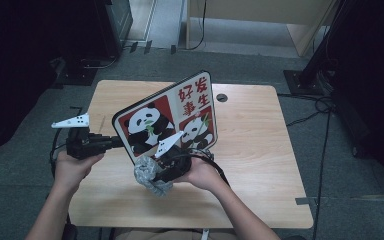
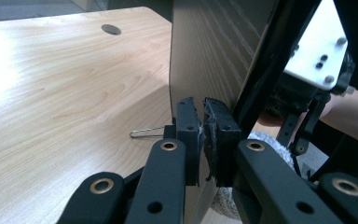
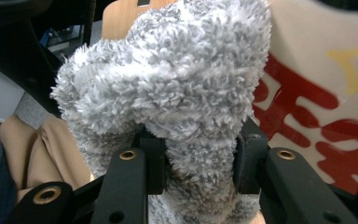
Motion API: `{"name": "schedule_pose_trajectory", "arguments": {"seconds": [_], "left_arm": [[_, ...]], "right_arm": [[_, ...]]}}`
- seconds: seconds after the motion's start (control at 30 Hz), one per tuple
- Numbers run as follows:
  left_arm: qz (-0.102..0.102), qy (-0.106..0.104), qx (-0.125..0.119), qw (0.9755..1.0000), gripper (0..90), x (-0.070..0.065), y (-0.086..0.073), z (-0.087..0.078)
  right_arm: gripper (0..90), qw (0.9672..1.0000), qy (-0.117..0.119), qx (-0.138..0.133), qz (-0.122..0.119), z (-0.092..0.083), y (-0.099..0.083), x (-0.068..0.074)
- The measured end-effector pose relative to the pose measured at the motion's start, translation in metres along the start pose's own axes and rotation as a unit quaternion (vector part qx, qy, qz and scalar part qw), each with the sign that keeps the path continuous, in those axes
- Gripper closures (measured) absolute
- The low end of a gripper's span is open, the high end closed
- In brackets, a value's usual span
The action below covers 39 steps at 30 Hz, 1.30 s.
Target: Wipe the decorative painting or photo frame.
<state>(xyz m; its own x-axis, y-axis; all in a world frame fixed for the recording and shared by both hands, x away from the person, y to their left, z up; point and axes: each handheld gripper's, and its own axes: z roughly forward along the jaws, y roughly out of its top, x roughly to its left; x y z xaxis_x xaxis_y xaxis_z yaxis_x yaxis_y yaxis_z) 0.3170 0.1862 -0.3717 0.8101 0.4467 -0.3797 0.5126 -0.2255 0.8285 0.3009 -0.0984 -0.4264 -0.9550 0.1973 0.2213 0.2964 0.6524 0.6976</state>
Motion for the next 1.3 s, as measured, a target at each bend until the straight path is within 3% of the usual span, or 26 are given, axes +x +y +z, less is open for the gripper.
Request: {"name": "schedule_pose_trajectory", "arguments": {"seconds": [0.4,0.8,1.07,1.3], "left_arm": [[-0.002,0.001,0.002,1.0000,84.5,0.000,-0.002,0.000],[-0.003,0.003,0.003,1.0000,83.5,0.000,-0.002,0.001],[-0.007,0.002,0.000,1.0000,81.3,0.001,-0.002,0.000],[-0.005,0.005,0.004,1.0000,80.0,0.001,-0.002,0.001]], "right_arm": [[64.2,0.9998,0.012,-0.007,0.012,0.013,-0.024,-0.003],[64.0,0.9995,0.019,0.004,0.024,0.022,-0.037,-0.005],[64.2,0.9996,0.011,0.016,0.022,0.016,-0.030,-0.001],[64.2,0.9995,0.010,-0.002,0.029,0.004,-0.016,0.006]]}}
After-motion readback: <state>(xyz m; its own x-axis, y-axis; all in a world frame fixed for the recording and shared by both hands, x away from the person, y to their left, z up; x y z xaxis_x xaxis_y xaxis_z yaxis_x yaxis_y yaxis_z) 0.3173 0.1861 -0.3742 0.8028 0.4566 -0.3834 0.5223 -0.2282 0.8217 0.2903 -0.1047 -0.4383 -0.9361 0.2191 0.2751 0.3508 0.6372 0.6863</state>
